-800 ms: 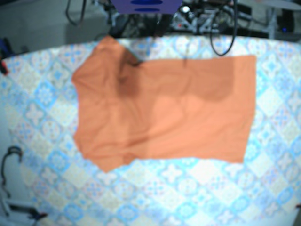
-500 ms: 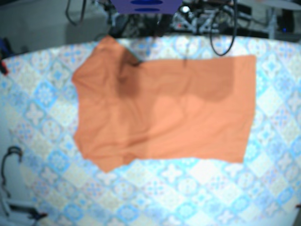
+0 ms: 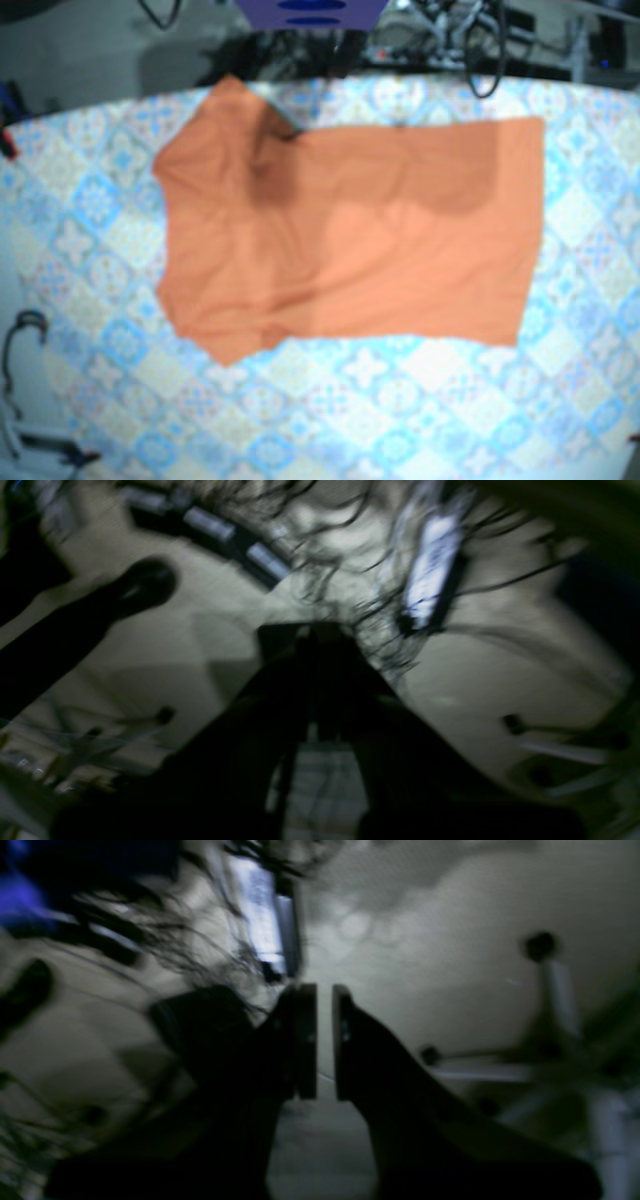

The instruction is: Fold the T-shirt properly

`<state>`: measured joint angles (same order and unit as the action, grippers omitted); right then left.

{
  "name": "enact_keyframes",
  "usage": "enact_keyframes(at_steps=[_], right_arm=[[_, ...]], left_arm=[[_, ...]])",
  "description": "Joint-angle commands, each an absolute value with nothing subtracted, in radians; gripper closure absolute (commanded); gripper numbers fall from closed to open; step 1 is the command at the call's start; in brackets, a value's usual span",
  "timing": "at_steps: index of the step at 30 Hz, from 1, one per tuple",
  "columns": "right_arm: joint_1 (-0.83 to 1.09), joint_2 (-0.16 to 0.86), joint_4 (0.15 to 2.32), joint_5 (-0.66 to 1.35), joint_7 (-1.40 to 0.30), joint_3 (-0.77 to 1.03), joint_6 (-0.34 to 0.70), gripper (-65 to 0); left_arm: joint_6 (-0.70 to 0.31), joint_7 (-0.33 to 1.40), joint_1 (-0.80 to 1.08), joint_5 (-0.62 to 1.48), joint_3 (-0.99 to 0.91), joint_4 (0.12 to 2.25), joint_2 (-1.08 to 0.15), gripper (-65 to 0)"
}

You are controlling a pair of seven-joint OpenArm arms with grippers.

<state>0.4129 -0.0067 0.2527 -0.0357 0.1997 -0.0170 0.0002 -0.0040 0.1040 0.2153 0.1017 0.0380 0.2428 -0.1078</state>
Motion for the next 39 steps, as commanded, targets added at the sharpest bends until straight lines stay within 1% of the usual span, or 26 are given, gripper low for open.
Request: enact_keyframes(at_steps=[1, 5, 8, 15, 17, 20, 24, 26, 30, 32, 34, 37, 39], right_arm=[[0.45, 0.015, 0.269, -0.051, 0.206, -0.042, -0.001, -5.7], [0.536, 0.071, 0.32, -0.122, 0.214, -0.117, -0.001, -5.6], [0.585, 0.122, 0.325, -0.131, 0.282, -0.137, -0.001, -5.6], [0.693, 0.206, 0.326, -0.131, 0.481, -0.137, -0.001, -5.6], [0.723, 0.216, 0.326, -0.131, 0.541, -0.136, -0.001, -5.8], [0.768, 0.243, 0.326, -0.131, 0.651, -0.136, -0.001, -5.9], [0.806, 0.286, 0.328, -0.127, 0.797, -0.131, -0.002, -6.0], [0.825, 0.306, 0.328, -0.125, 0.855, -0.07, -0.002, -6.0], [0.866, 0.311, 0.329, -0.131, 0.984, 0.133, -0.002, -6.0], [0.894, 0.315, 0.363, -0.131, 1.035, 0.202, -0.002, -6.0], [0.937, 0.332, 0.423, -0.133, 1.047, 0.24, -0.002, -6.0], [0.989, 0.332, 0.538, -0.133, 1.021, 0.286, -0.002, -6.0], [1.023, 0.334, 0.624, -0.133, 1.0, 0.318, -0.002, -6.0]], left_arm=[[-0.004, 0.094, 0.231, 0.101, 0.067, 0.274, -0.136, -0.7], [-0.004, 0.091, 0.34, 0.102, 0.216, 0.404, -0.209, -0.7], [-0.004, 0.09, 0.446, 0.11, 0.311, 0.556, -0.288, -0.7], [-0.004, 0.088, 0.657, 0.111, 0.323, 0.806, -0.404, -0.7], [-0.004, 0.056, 0.697, 0.111, 0.325, 0.834, -0.433, -0.7], [-0.002, -0.059, 0.753, 0.104, 0.325, 0.834, -0.492, -0.7], [0.001, -0.147, 0.799, 0.104, 0.325, 0.835, -0.561, -0.7], [0.001, -0.182, 0.814, 0.104, 0.325, 0.835, -0.59, -0.7], [0.002, -0.243, 0.845, 0.104, 0.323, 0.843, -0.645, -0.7], [0.004, -0.243, 0.871, 0.09, 0.321, 0.901, -0.674, -0.7], [0.008, -0.242, 0.915, 0.059, 0.294, 0.986, -0.702, -0.7], [0.071, -0.22, 0.99, -0.03, 0.193, 1.101, -0.71, -0.7], [0.094, -0.185, 1.038, -0.119, 0.11, 1.19, -0.707, -0.7]])
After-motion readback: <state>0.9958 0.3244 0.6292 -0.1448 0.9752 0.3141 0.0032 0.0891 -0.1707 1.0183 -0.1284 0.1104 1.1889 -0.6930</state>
